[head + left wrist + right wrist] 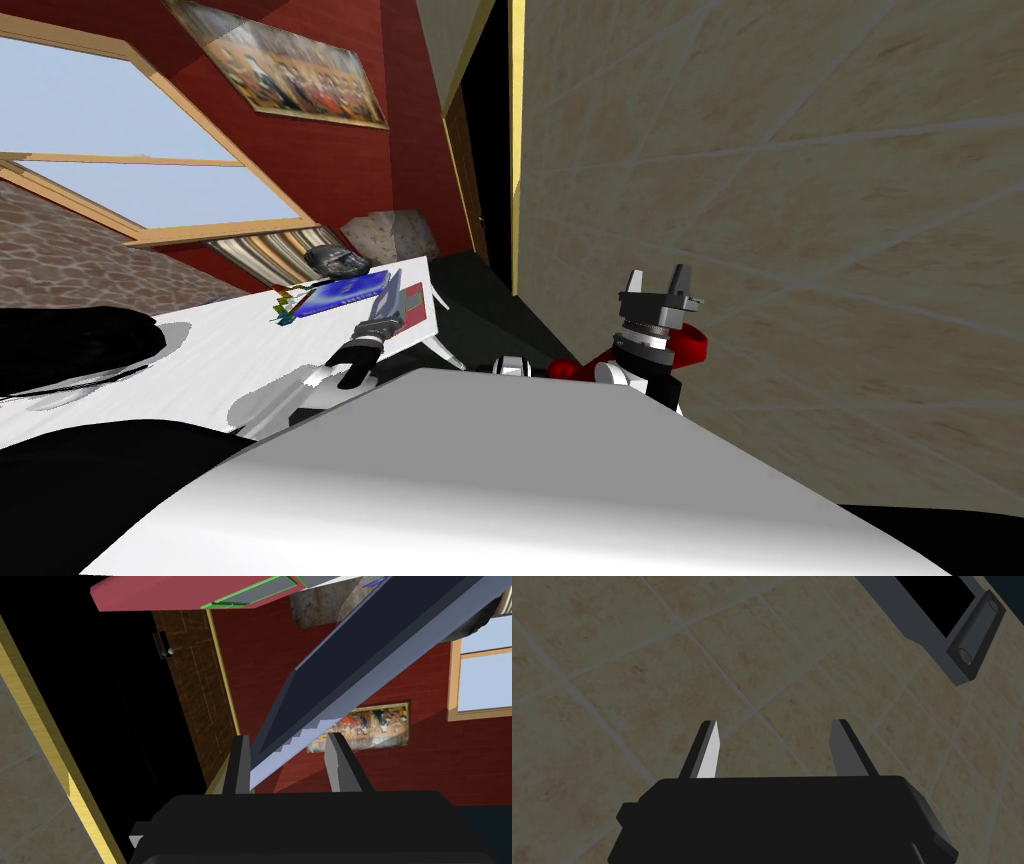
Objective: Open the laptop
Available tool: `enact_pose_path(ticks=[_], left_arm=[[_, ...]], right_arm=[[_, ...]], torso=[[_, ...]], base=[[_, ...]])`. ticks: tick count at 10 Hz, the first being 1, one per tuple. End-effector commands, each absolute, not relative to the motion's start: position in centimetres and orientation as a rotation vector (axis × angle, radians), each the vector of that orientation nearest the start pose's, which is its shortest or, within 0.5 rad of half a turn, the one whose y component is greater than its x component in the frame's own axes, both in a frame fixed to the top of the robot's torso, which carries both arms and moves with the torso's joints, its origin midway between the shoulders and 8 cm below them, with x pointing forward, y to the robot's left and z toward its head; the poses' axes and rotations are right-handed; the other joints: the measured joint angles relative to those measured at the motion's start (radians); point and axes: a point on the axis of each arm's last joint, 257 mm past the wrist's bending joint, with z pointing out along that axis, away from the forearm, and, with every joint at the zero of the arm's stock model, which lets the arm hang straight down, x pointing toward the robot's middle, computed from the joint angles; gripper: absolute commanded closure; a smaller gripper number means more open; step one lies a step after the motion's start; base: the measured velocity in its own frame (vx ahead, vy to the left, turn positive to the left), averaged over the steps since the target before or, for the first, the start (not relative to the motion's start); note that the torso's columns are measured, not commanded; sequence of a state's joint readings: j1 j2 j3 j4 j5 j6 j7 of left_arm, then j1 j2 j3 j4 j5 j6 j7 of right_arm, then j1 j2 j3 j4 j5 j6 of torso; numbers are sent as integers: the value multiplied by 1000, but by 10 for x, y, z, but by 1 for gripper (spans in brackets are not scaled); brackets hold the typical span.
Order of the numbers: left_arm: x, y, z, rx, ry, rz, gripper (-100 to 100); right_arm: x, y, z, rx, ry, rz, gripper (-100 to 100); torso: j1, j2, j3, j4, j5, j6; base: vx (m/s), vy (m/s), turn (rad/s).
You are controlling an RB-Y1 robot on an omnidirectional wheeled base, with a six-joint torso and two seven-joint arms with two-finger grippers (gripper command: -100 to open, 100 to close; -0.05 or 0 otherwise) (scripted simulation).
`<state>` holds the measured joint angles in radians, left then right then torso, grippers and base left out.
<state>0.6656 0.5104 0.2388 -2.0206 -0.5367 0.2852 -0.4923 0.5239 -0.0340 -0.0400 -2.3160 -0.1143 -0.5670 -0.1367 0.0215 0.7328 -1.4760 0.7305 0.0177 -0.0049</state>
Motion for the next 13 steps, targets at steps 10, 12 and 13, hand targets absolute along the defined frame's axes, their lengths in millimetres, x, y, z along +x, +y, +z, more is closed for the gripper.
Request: enact_pose_path(ticks=[10,12,13], left_arm=[[297,509,-171,-274,1779,449,-100],[290,502,-159,-267,1786,452,-100],[292,504,-162,-268,1783,450,-100]], right_arm=[[319,-301,46,675,474,1473,0],[319,-301,46,675,474,1473,0],[319,-301,46,675,474,1473,0]], torso=[[-21,5,0,7,-18,5],[-21,5,0,7,-18,5],[-21,5,0,7,-18,5]], base=[[27,8,5],[34,7,7],[16,6,1]])
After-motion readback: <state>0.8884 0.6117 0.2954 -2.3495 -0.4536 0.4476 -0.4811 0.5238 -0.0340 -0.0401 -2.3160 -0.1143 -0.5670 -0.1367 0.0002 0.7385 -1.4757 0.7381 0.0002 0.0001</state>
